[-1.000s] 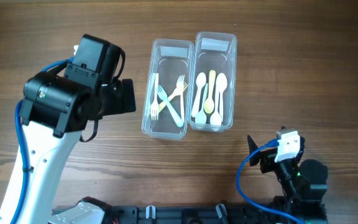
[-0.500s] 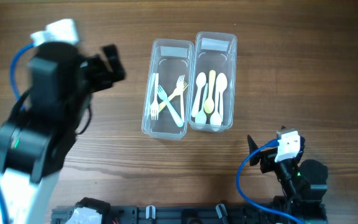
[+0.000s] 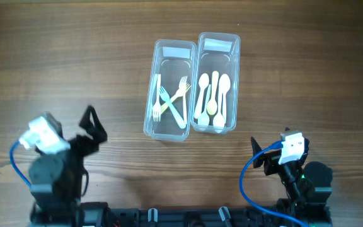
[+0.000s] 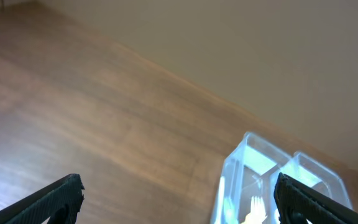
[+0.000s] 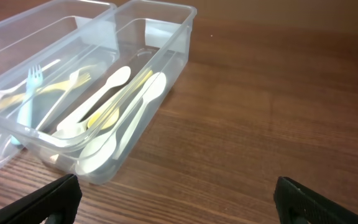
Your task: Pack container
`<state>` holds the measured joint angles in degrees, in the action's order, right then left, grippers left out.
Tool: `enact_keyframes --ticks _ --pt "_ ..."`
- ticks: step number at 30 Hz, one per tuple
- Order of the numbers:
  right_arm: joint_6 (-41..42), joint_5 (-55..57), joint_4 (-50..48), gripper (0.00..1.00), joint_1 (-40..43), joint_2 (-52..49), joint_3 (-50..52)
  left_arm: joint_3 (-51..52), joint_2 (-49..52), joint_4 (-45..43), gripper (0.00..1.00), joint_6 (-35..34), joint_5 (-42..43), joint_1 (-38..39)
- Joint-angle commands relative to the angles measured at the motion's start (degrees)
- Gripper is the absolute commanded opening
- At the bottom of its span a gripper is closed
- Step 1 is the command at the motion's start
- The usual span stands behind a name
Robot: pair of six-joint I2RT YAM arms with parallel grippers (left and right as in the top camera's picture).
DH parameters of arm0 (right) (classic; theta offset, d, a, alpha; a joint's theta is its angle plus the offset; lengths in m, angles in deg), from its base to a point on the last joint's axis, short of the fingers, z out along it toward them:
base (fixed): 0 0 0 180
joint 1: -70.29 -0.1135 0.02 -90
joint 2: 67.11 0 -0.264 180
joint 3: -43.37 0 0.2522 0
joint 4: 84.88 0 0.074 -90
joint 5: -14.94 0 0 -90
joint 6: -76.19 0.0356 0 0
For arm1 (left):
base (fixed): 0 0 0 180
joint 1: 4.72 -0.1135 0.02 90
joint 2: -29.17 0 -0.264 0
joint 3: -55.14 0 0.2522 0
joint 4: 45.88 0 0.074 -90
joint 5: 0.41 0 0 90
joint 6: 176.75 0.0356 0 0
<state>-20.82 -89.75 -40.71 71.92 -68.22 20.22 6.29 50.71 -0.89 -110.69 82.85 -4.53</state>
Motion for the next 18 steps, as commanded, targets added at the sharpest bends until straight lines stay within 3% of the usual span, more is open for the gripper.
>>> enact_keyframes --ticks 1,7,18 --pt "-0.4 1.0 -0.1 1.0 0.3 0.9 0.4 10.1 -11.1 -0.6 1.0 -3.7 1.4 -0.5" --pt "-0.4 1.0 -0.1 1.0 0.3 0.9 0.4 23.2 -20.9 -0.9 1.0 -8.8 1.4 -0.5" --pt "-0.4 1.0 -0.1 1.0 0.3 0.9 0.4 27.2 -21.4 -3.4 1.0 -7.8 -1.0 -0.5"
